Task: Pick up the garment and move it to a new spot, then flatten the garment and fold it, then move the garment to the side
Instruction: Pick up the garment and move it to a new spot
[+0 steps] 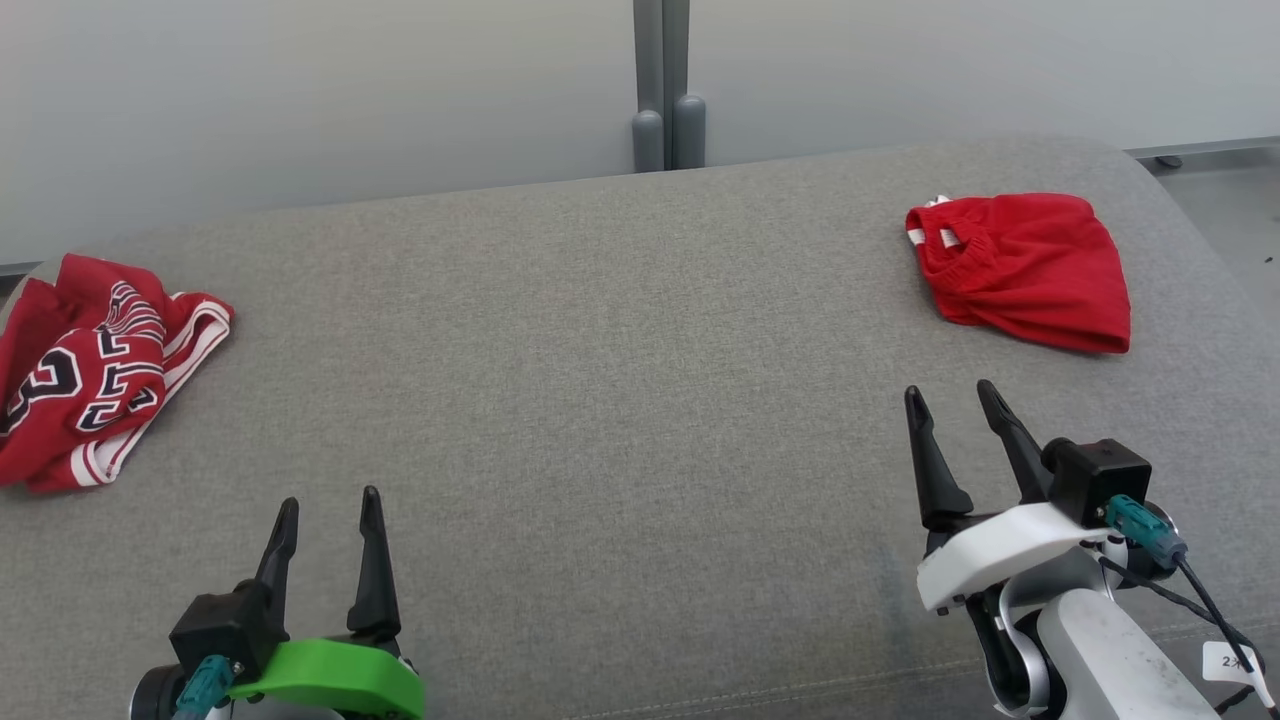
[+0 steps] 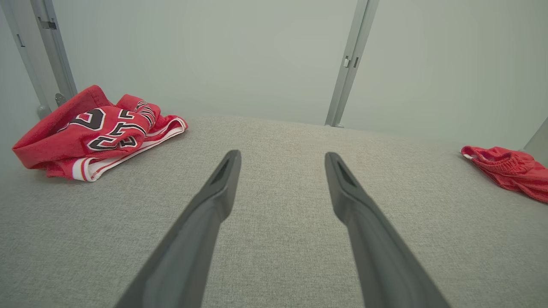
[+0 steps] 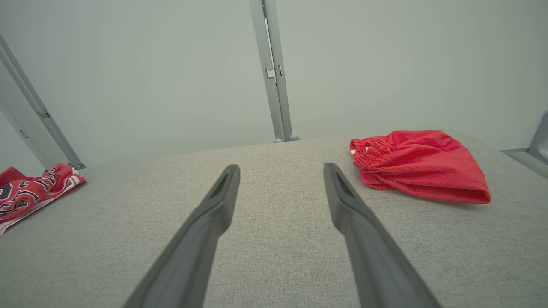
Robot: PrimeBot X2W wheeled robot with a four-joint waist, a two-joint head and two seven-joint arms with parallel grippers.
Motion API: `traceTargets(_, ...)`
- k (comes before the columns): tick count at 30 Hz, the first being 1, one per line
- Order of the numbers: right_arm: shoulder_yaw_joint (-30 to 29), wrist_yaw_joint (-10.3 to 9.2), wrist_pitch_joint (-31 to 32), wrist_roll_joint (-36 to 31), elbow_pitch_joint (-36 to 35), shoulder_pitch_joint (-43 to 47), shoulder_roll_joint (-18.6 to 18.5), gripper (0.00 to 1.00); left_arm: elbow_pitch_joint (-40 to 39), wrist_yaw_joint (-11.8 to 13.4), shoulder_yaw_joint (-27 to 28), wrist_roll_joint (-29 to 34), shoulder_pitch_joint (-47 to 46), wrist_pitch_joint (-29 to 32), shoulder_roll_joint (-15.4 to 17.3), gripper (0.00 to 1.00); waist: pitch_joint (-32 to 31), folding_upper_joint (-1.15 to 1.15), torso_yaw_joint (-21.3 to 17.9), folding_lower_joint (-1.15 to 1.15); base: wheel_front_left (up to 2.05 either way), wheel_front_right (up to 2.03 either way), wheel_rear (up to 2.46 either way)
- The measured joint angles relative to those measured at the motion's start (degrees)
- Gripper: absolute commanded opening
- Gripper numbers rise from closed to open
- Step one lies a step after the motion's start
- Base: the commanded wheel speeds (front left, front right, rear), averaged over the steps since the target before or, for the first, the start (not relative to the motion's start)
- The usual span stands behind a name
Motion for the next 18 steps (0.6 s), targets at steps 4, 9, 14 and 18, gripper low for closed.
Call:
traceTargets(4, -0.14, 0.00, 0.00, -0.29, -0.71, 0.25, 0.07, 1.00, -0.08, 0.00, -0.10, 0.20, -0.02, 0.00, 0.00, 1.00, 0.06, 0.00, 1.37, 0.00, 0.00, 0.00, 0.00)
traceTargets(9, 0.16, 0.03, 0.00, -0.73, -1.16, 0.37, 0.10, 1.00, -0.29, 0.00, 0.42, 0.55, -0.03, 0.00, -0.05, 1.00, 0.10, 0.00, 4.07, 0.00, 0.00, 0.00, 0.00)
traceTargets(14, 2.61, 1.40, 0.01, -1.23, -1.14, 0.23, 0.92, 1.00, -1.49, 0.00, 4.57, 0.54, 0.03, -0.01, -0.08, 1.00, 0.10, 0.00, 7.55, 0.00, 0.00, 0.00, 0.00)
traceTargets(18, 4.15, 2.41, 0.00, -1.41, -0.90, -0.14, 1.65, 1.00, -2.70, 0.00, 7.19, 0.53, 0.33, -0.16, -0.09, 1.00, 0.06, 0.00, 9.81, 0.00, 0.00, 0.00, 0.00)
